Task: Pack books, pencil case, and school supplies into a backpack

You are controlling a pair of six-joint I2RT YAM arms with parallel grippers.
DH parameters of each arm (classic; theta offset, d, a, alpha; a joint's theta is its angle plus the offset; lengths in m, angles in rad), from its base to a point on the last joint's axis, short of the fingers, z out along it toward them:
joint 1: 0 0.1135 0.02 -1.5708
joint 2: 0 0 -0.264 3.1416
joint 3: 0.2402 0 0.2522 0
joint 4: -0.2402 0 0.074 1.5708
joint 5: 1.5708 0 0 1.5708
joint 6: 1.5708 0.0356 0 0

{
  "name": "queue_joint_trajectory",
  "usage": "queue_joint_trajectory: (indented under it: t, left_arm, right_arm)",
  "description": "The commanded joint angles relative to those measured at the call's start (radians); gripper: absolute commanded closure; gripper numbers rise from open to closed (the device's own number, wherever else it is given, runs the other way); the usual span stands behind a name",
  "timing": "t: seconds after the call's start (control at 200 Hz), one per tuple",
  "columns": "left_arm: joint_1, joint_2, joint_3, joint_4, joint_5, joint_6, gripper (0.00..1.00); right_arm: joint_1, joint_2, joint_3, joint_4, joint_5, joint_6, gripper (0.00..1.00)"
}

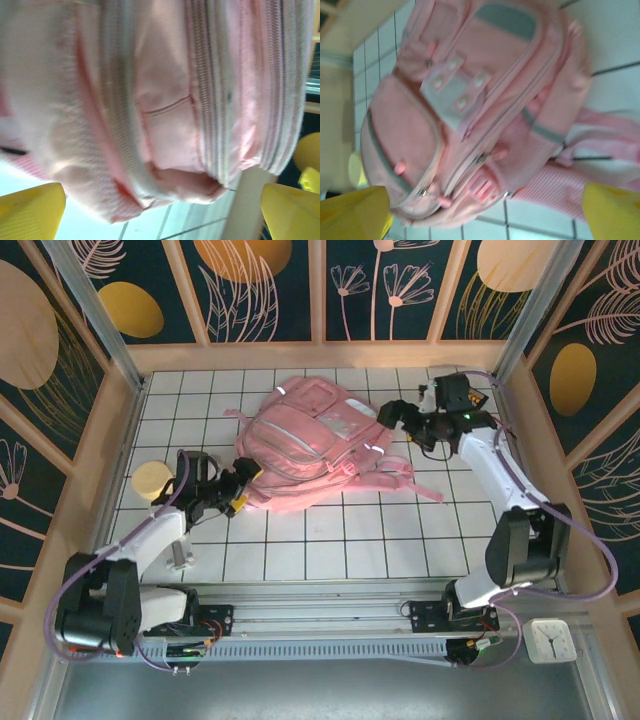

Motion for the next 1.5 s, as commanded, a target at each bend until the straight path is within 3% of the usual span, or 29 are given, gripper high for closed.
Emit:
queue_joint_trajectory:
  t: [0.0,0.22,0.36,0.505,0.65,0.775,0.911,1.081,1.341,1.426,1.496]
  left_arm:
    - [0.004,-0.097,-0.035,-0.217,-0.142,0.117,0.01]
    - [0.004,-0.272,-0.018,-0.237,-0.405,0.178,0.01]
    - [0.004,-0.277,0.01,-0.198,-0.589,0.23,0.01]
    - [0.004,-0.31,0.002,-0.076,-0.758,0.43,0.01]
    - [0.004,-0.452,-0.174,0.238,-0.833,0.689,0.01]
    - [0.005,-0.498,-0.249,0.299,-1.0,0.666,0.01]
    - [0.005,-0.432,-0.263,0.337,-0.996,0.723,0.01]
    - [0.023,-0.354,-0.323,0.545,-1.089,0.776,0.01]
    - [0.084,-0.12,-0.37,0.846,-1.019,0.83,0.01]
    - [0.094,-0.02,-0.372,0.943,-0.983,0.848,0.01]
    - [0.101,0.045,-0.351,1.0,-0.959,0.87,0.01]
  right_arm:
    - [-0.011,-0.124,-0.144,0.237,0.151,-0.028,0.01]
    - [-0.004,-0.346,-0.491,0.753,0.148,-0.337,0.01]
    - [-0.011,-0.37,-0.534,0.772,0.194,-0.461,0.01]
    - [-0.088,-0.37,-0.567,0.738,0.286,-0.46,0.02]
    - [-0.212,-0.356,-0.703,0.893,0.214,-0.492,0.02]
    - [-0.268,-0.249,-0.771,1.06,0.126,-0.472,0.02]
    - [-0.276,-0.09,-0.822,1.263,0.079,-0.446,0.03]
    - [-0.283,0.04,-0.864,1.483,-0.017,-0.458,0.01]
    - [-0.277,0.029,-1.063,1.837,0.083,-0.436,0.01]
    - [-0.269,0.097,-1.096,1.97,0.096,-0.434,0.01]
    - [-0.247,0.067,-1.062,1.853,0.16,-0.448,0.01]
